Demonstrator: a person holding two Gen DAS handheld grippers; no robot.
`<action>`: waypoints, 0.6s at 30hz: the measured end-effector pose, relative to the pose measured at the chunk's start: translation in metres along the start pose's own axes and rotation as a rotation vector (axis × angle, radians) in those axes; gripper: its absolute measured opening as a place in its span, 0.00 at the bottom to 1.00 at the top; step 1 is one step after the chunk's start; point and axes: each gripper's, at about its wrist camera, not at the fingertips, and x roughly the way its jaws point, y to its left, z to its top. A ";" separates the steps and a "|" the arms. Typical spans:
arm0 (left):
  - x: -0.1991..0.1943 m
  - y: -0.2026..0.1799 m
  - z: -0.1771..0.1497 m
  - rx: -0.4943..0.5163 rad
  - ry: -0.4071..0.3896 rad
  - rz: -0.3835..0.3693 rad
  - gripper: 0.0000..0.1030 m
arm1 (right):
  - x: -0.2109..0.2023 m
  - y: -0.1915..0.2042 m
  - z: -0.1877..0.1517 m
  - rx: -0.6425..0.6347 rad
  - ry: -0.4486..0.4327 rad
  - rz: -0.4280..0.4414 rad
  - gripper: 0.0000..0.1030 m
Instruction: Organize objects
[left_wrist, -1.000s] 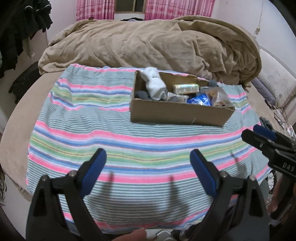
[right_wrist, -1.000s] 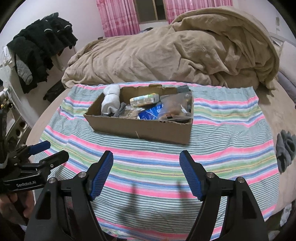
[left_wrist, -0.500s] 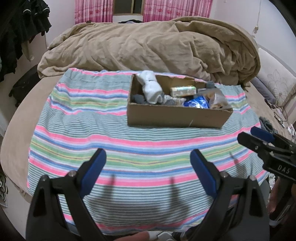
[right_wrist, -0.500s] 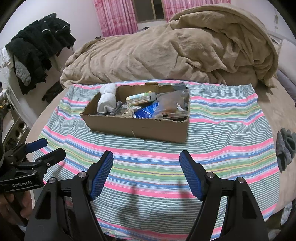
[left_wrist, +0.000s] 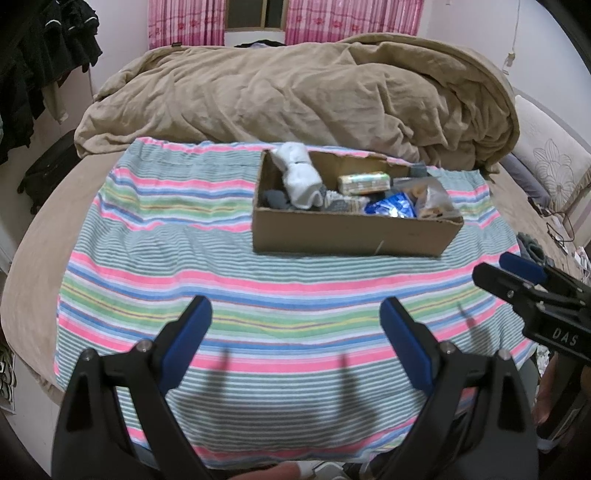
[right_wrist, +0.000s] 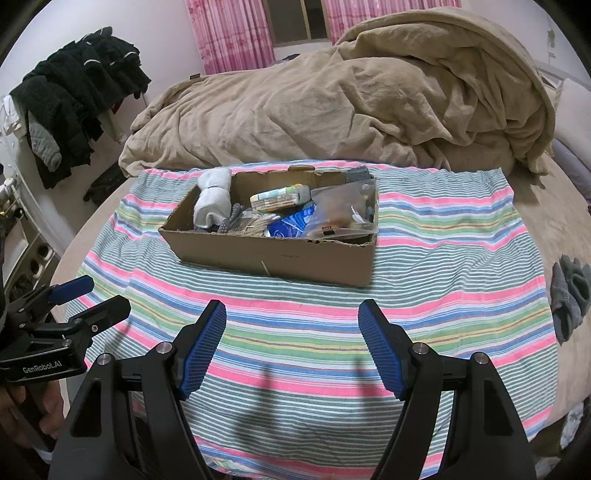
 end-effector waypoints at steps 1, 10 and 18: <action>0.000 0.000 0.000 0.001 -0.001 0.000 0.91 | 0.000 0.000 0.000 0.000 0.000 0.000 0.75; -0.002 -0.001 0.001 0.001 -0.004 0.000 0.91 | 0.000 0.000 0.000 -0.001 -0.001 0.000 0.75; -0.004 -0.001 0.001 0.002 -0.007 -0.001 0.91 | 0.000 0.000 0.000 0.000 -0.001 0.000 0.75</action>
